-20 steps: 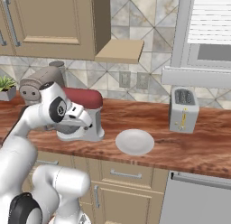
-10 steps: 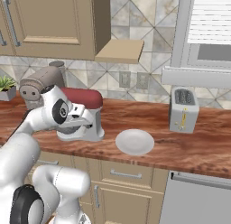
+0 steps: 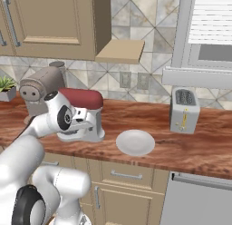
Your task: Add butter and sugar cubes to the stand mixer bowl and then turn on the stand mixer to begin making frosting.
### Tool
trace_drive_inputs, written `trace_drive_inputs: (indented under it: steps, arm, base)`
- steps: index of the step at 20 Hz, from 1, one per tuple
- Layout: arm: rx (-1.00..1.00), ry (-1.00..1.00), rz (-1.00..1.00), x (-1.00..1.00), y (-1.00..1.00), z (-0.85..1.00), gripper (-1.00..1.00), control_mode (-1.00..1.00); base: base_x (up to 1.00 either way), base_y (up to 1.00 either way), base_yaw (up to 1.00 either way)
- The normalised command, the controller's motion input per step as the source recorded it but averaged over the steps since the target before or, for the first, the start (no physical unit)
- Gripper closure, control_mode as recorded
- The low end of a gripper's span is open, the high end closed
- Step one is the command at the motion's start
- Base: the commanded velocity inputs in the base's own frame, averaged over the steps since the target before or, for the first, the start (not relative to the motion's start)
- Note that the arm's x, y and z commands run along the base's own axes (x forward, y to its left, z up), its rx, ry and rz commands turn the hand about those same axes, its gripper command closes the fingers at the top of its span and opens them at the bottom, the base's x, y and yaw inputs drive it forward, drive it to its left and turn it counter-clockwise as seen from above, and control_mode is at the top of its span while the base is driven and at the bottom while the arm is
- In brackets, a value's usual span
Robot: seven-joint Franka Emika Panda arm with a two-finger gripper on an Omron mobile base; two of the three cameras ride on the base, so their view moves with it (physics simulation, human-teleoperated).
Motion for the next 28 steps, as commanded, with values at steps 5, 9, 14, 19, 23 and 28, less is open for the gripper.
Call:
trace_drive_inputs:
  steps: [5,9,14,19,23,28]
  arm:
    - [0.00,-0.07,0.00,0.11,0.00,0.00,-1.00,-1.00]
    - [0.00,-0.08,0.00,0.06,0.00,0.00,-1.00,-1.00]
    - [-0.03,-0.05,0.00,0.03,0.00,-0.04,-1.00,-1.00]
    - [-0.05,-0.01,0.00,0.22,0.00,-0.05,-1.00,-1.00]
    - [-0.03,0.03,0.00,0.37,0.00,0.01,-1.00,-1.00]
    - [-0.03,0.04,0.00,0.19,0.00,0.06,-1.00,-1.00]
  base:
    - [0.00,0.00,0.00]
    - [0.00,0.00,0.00]
    - [0.00,0.00,0.00]
    - [0.00,0.00,0.00]
    - [0.00,0.00,0.00]
    - [0.00,0.00,0.00]
